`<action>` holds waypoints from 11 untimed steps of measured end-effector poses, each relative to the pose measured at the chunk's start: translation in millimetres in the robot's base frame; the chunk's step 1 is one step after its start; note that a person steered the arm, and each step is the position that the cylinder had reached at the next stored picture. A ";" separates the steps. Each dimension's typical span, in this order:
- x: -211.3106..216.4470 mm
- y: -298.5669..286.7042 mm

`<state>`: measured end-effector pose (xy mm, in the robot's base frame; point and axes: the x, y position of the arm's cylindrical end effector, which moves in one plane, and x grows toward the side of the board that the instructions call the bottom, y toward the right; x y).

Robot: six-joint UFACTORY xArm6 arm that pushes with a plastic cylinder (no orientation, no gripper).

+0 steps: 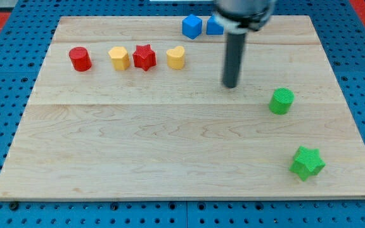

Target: Push the blue cube diagonally to green circle

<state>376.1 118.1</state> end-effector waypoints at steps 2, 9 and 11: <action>-125.1 38.9; -125.6 -146.5; -141.1 -166.0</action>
<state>235.0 -47.9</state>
